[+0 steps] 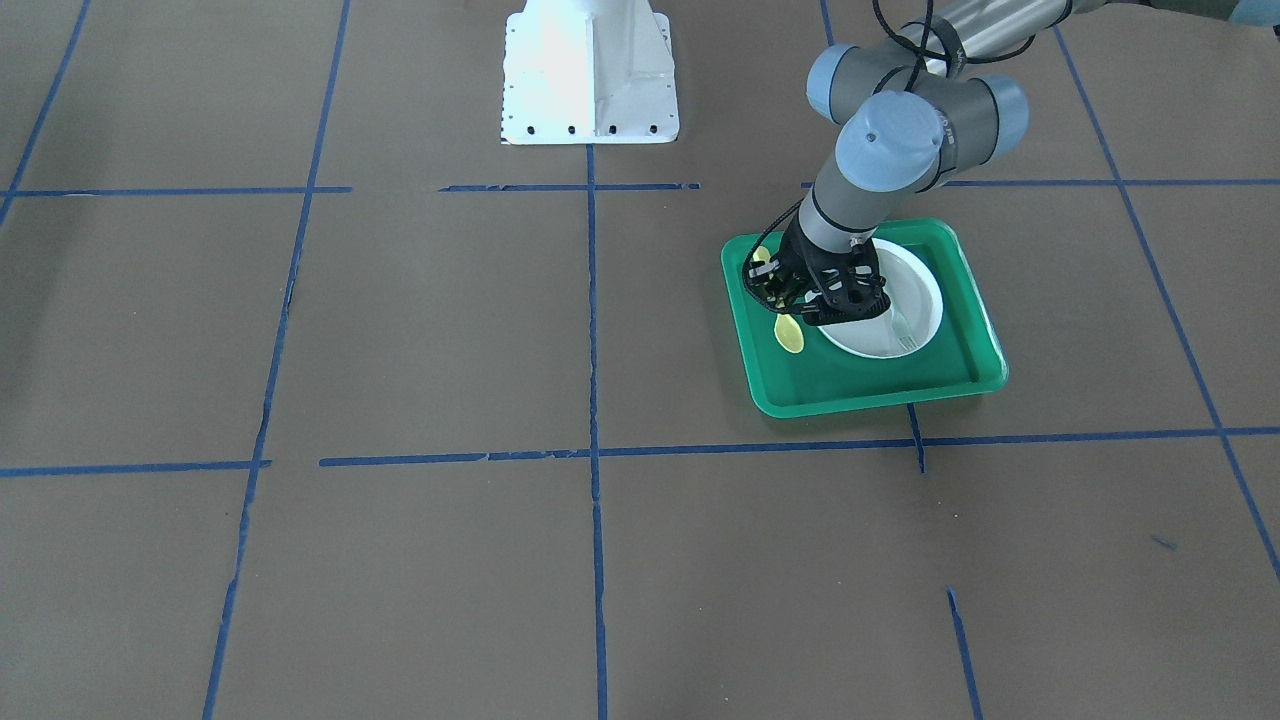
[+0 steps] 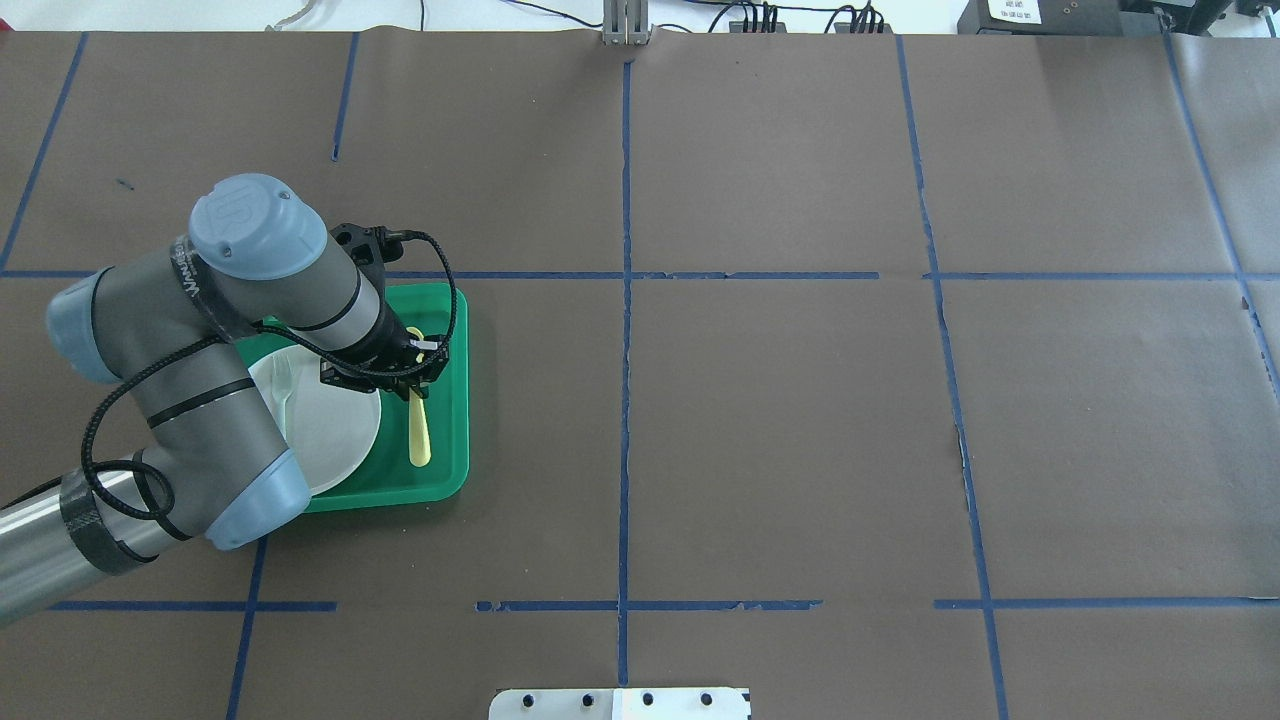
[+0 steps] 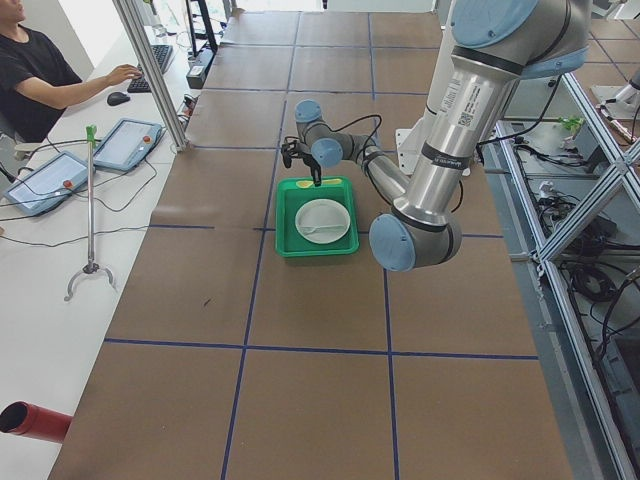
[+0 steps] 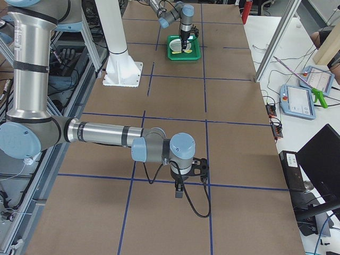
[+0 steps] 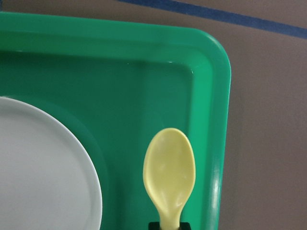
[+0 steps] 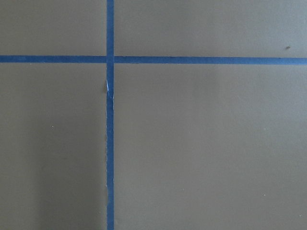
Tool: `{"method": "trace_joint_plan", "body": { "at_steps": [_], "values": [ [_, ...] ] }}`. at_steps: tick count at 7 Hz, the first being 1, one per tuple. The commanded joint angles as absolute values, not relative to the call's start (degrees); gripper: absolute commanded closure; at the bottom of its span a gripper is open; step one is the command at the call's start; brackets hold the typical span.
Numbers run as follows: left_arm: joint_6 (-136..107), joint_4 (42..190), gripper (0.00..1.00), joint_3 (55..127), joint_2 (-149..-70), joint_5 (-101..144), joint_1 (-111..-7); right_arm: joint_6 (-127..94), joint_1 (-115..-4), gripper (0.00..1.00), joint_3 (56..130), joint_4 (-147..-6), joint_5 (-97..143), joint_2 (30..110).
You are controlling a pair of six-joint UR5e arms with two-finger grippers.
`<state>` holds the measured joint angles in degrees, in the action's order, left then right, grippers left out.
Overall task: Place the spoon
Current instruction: 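Lower the spoon onto the green tray and open the left gripper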
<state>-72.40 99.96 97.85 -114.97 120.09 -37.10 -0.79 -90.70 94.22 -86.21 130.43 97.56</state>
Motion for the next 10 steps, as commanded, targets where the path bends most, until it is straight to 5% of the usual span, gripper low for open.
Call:
{"method": "trace_joint_plan", "body": {
  "at_steps": [1, 3, 5, 9, 10],
  "values": [
    [-72.42, 101.16, 1.00, 96.15, -114.70, 119.10, -35.69, -0.79, -90.70, 0.00, 94.22, -86.22, 130.43, 97.56],
    [-72.16, 101.16, 1.00, 96.15, -114.52, 119.09, -35.60, -0.79, -90.70, 0.00, 94.22, -86.22, 130.43, 97.56],
    [-71.90, 102.38, 0.23, 95.72, -114.35, 119.09, -35.60, -0.79, -90.70, 0.00, 94.22, -86.13, 130.43, 97.56],
    [-71.72, 102.05, 0.20, 101.13, -114.08, 119.18, -37.69, -0.79, -90.70, 0.00, 94.22, -86.22, 130.43, 97.56],
    [-71.72, 99.43, 0.00, 105.60, -113.04, 119.27, -38.49, -0.79, -90.70, 0.00, 94.22, -86.22, 130.43, 97.56]
  ]
}}
